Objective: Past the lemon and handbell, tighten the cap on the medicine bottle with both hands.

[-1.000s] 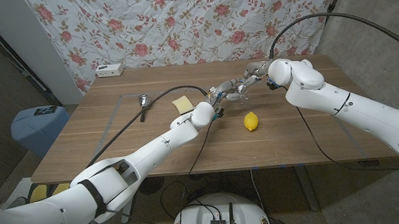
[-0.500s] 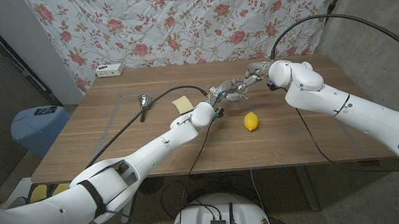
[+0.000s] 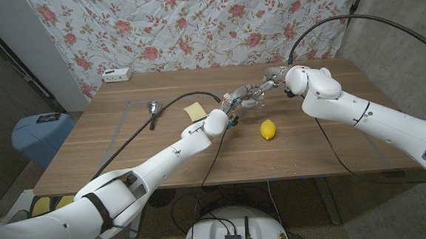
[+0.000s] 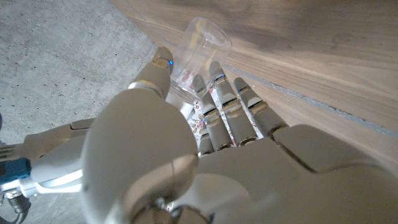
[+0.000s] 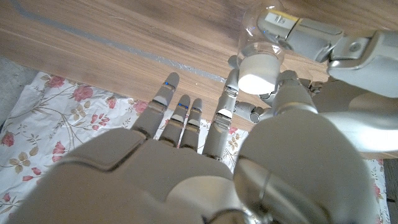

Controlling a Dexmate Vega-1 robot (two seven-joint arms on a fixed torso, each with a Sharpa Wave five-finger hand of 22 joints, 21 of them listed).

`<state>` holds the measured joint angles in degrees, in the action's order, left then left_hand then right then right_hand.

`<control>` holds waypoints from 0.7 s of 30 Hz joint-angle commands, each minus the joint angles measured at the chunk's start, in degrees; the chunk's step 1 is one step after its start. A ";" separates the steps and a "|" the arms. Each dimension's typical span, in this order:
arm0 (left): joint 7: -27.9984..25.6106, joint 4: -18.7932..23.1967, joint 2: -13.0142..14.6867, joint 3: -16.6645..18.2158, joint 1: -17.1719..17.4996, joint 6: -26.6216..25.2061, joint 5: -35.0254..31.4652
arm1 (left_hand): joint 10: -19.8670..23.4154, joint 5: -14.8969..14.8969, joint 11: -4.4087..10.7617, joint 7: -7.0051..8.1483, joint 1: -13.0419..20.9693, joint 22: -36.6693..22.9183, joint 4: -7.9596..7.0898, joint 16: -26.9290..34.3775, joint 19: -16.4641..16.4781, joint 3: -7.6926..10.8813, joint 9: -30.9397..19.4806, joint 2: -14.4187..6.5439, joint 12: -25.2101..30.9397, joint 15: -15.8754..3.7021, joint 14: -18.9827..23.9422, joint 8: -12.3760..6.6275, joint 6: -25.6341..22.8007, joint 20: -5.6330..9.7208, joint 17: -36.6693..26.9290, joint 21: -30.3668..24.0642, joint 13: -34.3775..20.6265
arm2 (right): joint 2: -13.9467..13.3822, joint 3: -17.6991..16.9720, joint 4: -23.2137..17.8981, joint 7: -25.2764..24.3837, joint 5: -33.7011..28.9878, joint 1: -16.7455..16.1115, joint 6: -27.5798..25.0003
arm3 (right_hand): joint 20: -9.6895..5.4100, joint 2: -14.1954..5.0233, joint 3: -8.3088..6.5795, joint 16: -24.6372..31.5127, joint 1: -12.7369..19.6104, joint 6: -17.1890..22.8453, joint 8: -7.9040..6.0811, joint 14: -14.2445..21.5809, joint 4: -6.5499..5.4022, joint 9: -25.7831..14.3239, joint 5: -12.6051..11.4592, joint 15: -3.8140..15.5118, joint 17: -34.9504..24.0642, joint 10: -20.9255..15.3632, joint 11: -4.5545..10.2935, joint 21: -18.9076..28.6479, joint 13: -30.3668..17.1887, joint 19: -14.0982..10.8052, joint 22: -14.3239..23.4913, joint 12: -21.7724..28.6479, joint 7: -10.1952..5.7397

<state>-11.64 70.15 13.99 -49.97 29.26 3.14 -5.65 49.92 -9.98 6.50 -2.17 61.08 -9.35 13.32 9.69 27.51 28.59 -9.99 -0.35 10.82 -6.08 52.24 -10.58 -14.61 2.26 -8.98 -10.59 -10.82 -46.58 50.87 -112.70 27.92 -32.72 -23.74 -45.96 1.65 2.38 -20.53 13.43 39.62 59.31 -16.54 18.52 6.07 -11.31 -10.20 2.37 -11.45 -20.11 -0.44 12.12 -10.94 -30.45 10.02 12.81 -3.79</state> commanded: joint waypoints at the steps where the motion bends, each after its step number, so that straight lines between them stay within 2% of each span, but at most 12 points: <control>1: -0.31 -0.17 0.01 0.17 0.11 0.14 0.12 | 1.93 -0.34 1.80 0.46 0.46 -0.05 -4.18 0.26 -0.02 4.42 -0.15 -0.84 0.33 -3.68 1.38 -0.16 -0.25 -0.35 -0.18 0.04 -0.29 | 0.83 1.12 0.09 -1.17 -1.99 0.09 -1.27 | -0.13 0.01 0.48 0.37 -0.70 2.43 -0.59 1.07 -0.04 -0.05 -0.21 0.00 0.07 -1.48 0.42 0.41 0.07 -1.20 0.07 0.26 -0.35; 15: -0.20 -0.85 -0.14 0.15 -0.19 0.72 0.20 | 1.94 -0.34 1.71 0.49 0.49 -0.05 -4.15 0.26 0.02 4.39 -0.15 -0.77 0.34 -3.71 1.35 -0.17 -0.29 -0.40 -0.18 0.02 -0.29 | 2.17 1.32 0.51 -3.28 -2.92 -0.52 -2.52 | -0.70 -0.47 1.20 1.01 -2.38 8.07 -1.30 4.21 0.05 0.22 -0.28 0.41 0.13 -5.51 0.85 0.68 0.17 -3.45 0.13 0.56 -0.07; 16: -0.17 -0.92 -0.16 0.16 -0.21 0.81 0.24 | 1.97 -0.34 1.77 0.49 0.48 -0.05 -4.16 0.27 0.01 4.39 -0.15 -0.79 0.35 -3.71 1.36 -0.18 -0.30 -0.38 -0.18 0.03 -0.29 | 2.26 1.35 0.51 -3.48 -3.00 -0.58 -2.66 | -0.74 -0.46 1.34 0.92 -2.58 8.74 -1.21 4.37 0.19 0.28 -0.28 0.45 0.17 -6.10 2.12 0.61 0.19 -3.61 0.15 0.48 -0.13; 17: -0.16 -0.94 -0.16 0.15 -0.23 0.83 0.23 | 1.95 -0.34 1.79 0.53 0.48 -0.05 -4.16 0.27 0.03 4.38 -0.15 -0.78 0.34 -3.74 1.36 -0.17 -0.30 -0.37 -0.18 0.02 -0.29 | 2.36 1.47 0.52 -3.56 -3.19 -0.57 -2.93 | -0.83 -0.51 1.43 1.02 -2.79 8.89 -1.09 4.78 0.17 0.30 -0.28 0.65 0.15 -6.41 1.30 0.60 0.20 -3.74 0.15 0.46 -0.09; 18: -0.16 -0.97 -0.16 0.13 -0.25 0.85 0.19 | 1.90 -0.34 1.77 0.48 0.47 -0.05 -4.17 0.27 0.02 4.38 -0.15 -0.79 0.32 -3.72 1.36 -0.15 -0.25 -0.38 -0.18 0.02 -0.29 | 2.49 1.62 0.52 -3.71 -3.47 -0.57 -3.31 | -0.89 -0.40 1.53 0.98 -2.89 9.49 -1.20 4.86 0.24 0.32 -0.28 0.66 0.18 -6.55 1.15 0.60 0.20 -3.86 0.15 0.41 -0.06; 21: -0.21 -1.00 -0.19 0.15 -0.24 0.87 0.19 | 1.85 -0.33 1.76 0.52 0.43 -0.05 -4.20 0.25 0.02 4.38 -0.15 -0.78 0.31 -3.66 1.33 -0.15 -0.24 -0.39 -0.17 0.03 -0.29 | 2.60 1.51 0.50 -4.18 -3.29 -0.77 -3.32 | -0.94 -0.20 1.80 1.06 -3.20 11.20 -1.45 5.59 0.40 0.38 -0.29 0.88 0.24 -7.49 1.86 0.61 0.23 -4.26 0.17 0.43 -0.21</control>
<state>-11.92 69.53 13.92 -49.80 29.24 3.72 -5.48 49.88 -9.89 6.54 -2.04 61.08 -9.35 13.32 9.76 27.51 28.59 -9.99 -0.35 10.72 -6.08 52.24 -10.58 -14.73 2.26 -8.92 -10.59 -10.80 -44.80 52.11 -112.30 25.34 -35.32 -24.04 -48.20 0.86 1.94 -19.11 14.21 36.62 68.00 -17.61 23.25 6.25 -10.76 -10.20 2.56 -11.19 -26.62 1.01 12.57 -10.65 -34.10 10.01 12.81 -2.87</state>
